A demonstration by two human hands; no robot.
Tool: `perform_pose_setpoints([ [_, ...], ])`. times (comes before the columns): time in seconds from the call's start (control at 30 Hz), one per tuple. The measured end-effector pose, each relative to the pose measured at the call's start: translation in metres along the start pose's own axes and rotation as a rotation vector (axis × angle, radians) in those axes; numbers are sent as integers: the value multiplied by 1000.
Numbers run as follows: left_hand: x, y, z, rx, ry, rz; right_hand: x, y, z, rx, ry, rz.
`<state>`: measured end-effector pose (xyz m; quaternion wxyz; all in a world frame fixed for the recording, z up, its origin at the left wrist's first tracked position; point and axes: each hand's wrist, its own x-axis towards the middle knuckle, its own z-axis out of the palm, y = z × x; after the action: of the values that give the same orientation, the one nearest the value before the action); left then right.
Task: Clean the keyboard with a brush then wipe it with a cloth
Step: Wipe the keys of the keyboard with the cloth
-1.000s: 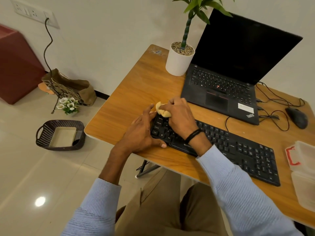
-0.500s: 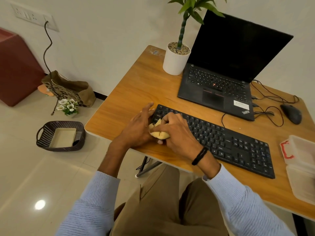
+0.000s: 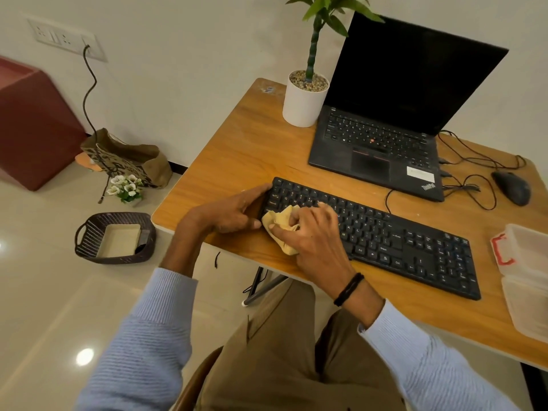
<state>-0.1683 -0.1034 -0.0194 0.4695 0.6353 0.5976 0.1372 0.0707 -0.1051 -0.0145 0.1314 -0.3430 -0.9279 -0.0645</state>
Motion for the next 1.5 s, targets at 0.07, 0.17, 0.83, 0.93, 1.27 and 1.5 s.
perform_pose_setpoints([
  [0.07,0,1,0,-1,4,-16,-9,6,-6,-48,-11,27],
  [0.17,-1,1,0,-2,5,-25,-12,10,-14,-47,2,123],
  [0.83,-2,7,46,206,395,36,45,21,4,195,72,598],
  [0.93,0,5,52,232,475,38,48,5,6,218,-54,393],
  [1.27,-5,15,51,244,483,8,52,16,-5,248,-134,179],
  [1.5,-6,17,50,247,476,-16,61,19,-11,198,-182,204],
])
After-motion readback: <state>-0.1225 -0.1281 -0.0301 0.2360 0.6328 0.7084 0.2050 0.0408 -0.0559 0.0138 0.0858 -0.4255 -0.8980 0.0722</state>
